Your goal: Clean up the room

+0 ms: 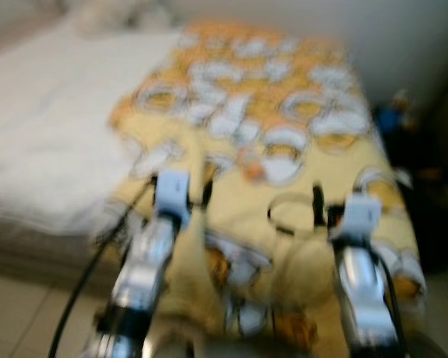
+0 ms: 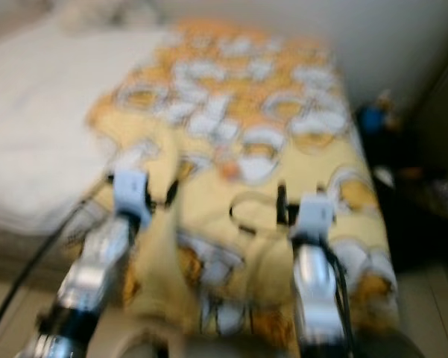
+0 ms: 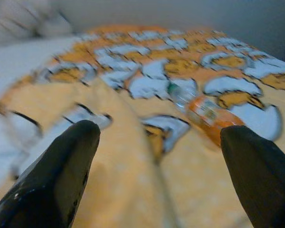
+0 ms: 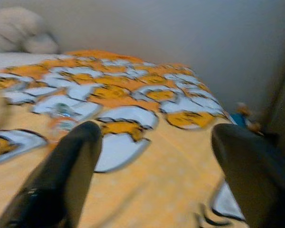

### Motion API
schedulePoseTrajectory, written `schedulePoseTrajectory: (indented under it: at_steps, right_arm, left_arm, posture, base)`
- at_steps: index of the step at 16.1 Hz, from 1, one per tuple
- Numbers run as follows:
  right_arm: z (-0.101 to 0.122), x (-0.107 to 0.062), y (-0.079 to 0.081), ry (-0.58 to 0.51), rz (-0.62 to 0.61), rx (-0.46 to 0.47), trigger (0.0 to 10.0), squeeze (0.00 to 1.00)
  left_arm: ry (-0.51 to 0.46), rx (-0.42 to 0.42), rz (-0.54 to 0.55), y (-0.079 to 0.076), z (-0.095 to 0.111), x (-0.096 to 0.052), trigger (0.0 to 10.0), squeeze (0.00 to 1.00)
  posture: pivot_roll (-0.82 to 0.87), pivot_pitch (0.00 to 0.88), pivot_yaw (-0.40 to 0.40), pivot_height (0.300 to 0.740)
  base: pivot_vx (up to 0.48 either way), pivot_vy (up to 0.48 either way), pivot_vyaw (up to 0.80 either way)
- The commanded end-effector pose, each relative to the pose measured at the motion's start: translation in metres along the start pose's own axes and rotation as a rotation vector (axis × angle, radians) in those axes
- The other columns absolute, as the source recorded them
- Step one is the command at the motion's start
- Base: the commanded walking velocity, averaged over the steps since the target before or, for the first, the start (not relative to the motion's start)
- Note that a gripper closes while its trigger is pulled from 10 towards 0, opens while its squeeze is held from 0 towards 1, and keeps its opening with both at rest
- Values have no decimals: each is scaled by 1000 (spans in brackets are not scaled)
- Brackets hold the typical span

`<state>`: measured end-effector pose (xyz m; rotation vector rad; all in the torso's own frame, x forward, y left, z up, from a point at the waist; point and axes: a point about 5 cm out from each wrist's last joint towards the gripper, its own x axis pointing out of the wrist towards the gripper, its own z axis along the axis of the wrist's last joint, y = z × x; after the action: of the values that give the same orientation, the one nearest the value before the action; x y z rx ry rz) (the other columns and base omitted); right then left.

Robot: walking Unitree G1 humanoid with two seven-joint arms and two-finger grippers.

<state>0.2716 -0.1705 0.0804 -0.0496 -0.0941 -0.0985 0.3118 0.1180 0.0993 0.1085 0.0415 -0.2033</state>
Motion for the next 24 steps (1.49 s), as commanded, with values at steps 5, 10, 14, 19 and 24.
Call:
schedulePoseTrajectory:
  at_steps: [5, 10, 14, 19, 24]
  right_arm:
    - [-6, -20, -10, 66, 7, -60, 10000, 1000]
    - [-13, -22, -7, 110, 44, -55, 10000, 1000]
    - [-15, -20, -5, 125, 42, -39, 10000, 1000]
    - [-21, -31, -11, 155, -13, 21, 10000, 1000]
    - [-15, -29, -6, 117, -8, 13, 10000, 0]
  left_arm:
    - [-25, -7, 21, 5, -4, 3, 10000, 0]
    - [-64, -30, -26, 8, 0, 7, 10000, 0]
    - [-75, -10, -47, 6, 8, 21, 10000, 0]
    - [-70, -58, -76, -5, 1, 15, 10000, 0]
    - [-93, -58, -147, -24, 9, 23, 10000, 0]
  posture:
    - [15, 0, -40, 740]
    - [2, 0, -32, 710]
    - [-10, 0, -17, 675]
    - [-35, 0, 9, 632]
    - [-51, 0, 24, 632]
  base:
    - [0, 0, -86]
    - [0, 361, -354]
    - [0, 472, -300]
    - [0, 94, -329]
    - [480, 0, -126]
